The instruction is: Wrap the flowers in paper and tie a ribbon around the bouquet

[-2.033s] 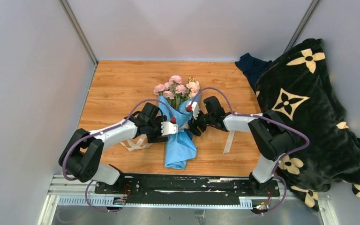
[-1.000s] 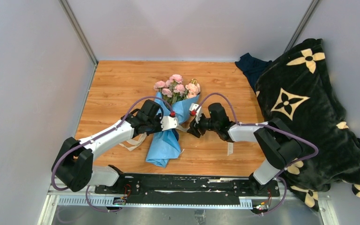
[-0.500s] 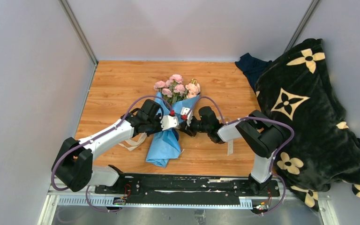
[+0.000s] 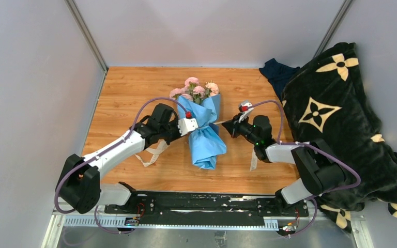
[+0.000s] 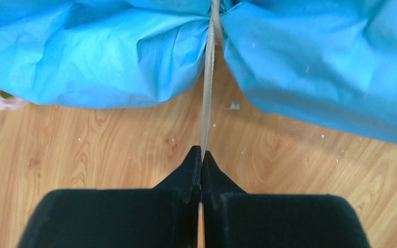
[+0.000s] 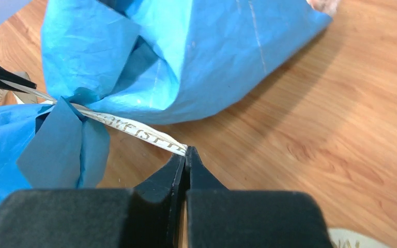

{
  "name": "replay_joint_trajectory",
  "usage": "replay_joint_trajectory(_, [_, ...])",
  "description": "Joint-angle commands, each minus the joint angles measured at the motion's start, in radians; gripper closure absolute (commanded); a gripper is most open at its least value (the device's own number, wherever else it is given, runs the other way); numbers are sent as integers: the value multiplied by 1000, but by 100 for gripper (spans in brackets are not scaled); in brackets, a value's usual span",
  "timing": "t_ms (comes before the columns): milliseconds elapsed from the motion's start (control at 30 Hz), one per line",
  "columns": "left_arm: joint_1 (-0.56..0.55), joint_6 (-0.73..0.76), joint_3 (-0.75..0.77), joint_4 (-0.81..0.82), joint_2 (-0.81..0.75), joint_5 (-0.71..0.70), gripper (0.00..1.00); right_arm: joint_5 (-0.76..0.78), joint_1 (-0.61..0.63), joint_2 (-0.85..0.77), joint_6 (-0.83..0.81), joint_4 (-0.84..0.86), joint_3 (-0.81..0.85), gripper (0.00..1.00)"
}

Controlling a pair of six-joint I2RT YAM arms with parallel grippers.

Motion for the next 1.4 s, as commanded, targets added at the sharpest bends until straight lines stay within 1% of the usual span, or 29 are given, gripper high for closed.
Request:
replay_joint_trajectory(0, [51,42,-102,-63,-39,-88,100,93,-168,-32,74,-77,-60,100])
replay_joint_trajectory(67, [54,40,-116,-65,-51,-81,100,71,-185,-49,51,-107,-51,100])
replay_joint_trajectory(100, [50,23,-100,-88,-57,-56,100,51,-183,-61,20,-158,-26,100])
replay_joint_trajectory(200, [-19,-115,-10,-152,-65,34,100,-24,-167,-113,-89,-436,69,100])
replay_joint_trajectory(233, [-53,-191,26,-166,-62,93,100,-49,-168,-132,-120,-536,112,100])
replay_joint_trajectory(267, [-63,-224,62,-178,-57,130,100,-59,-170,-148,-137,-636,132,100])
replay_joint_trajectory(300, [-73,-269,94,-192,-47,197,100,-73,-175,-160,-143,-726,159,97])
replay_joint_trajectory(367, [-83,-323,151,-224,-24,305,100,-126,-205,-185,-144,-873,206,72])
replay_joint_trajectory(400, [-85,-336,171,-241,-12,331,100,-170,-224,-193,-144,-926,220,63])
replay_joint_trajectory(433, [-88,-344,185,-253,-1,341,99,-192,-237,-204,-144,-991,236,58])
replay_joint_trajectory(467, [-90,-350,191,-256,10,338,99,-189,-238,-218,-177,-1047,253,56])
replay_joint_trajectory(533, [-99,-349,193,-251,34,343,98,-158,-239,-274,-202,-1129,282,54])
replay_joint_trajectory(600, [-112,-354,196,-238,46,349,96,-136,-227,-333,-210,-1136,298,53])
replay_joint_trajectory(667, [-113,-376,203,-219,57,353,94,-143,-158,-398,-256,-1091,303,53])
replay_joint_trajectory(733, [-113,-406,212,-194,66,353,93,-192,-16,-440,-365,-1035,288,53])
replay_joint_trajectory(767, [-113,-424,213,-179,66,359,93,-246,65,-453,-429,-950,262,53])
replay_joint_trajectory(833, [-113,-445,208,-146,67,364,91,-327,186,-449,-471,-805,220,52])
replay_joint_trajectory(867, [-113,-458,199,-130,64,364,89,-368,219,-441,-464,-724,208,52])
replay_joint_trajectory(900, [-113,-470,187,-113,64,367,84,-404,233,-427,-431,-660,190,53])
replay_joint_trajectory(933, [-113,-479,170,-94,65,377,79,-408,237,-414,-391,-604,182,54])
replay_joint_trajectory(967, [-113,-469,155,-82,66,385,72,-393,238,-403,-357,-575,178,54])
replay_joint_trajectory(1033, [-113,-388,136,-93,67,381,52,-348,237,-387,-317,-554,172,54])
replay_joint_trajectory(1067, [-113,-308,137,-115,66,363,44,-345,237,-382,-312,-559,174,54])
replay_joint_trajectory(1100, [-113,-207,145,-180,57,292,35,-338,236,-381,-313,-585,179,54])
replay_joint_trajectory(1167, [-103,-24,142,-262,32,127,29,-317,236,-389,-329,-637,194,54])
replay_joint_trajectory(1200, [-72,55,121,-289,2,76,27,-307,236,-398,-350,-678,204,54])
replay_joint_trajectory(1267, [-11,156,81,-333,-32,28,26,-296,236,-406,-378,-708,210,54])
replay_joint_trajectory(1300, [-1,187,53,-347,-42,11,25,-295,236,-405,-391,-715,211,54])
replay_joint_trajectory(1367, [-1,294,-13,-368,-54,15,18,-296,237,-395,-402,-730,220,54])
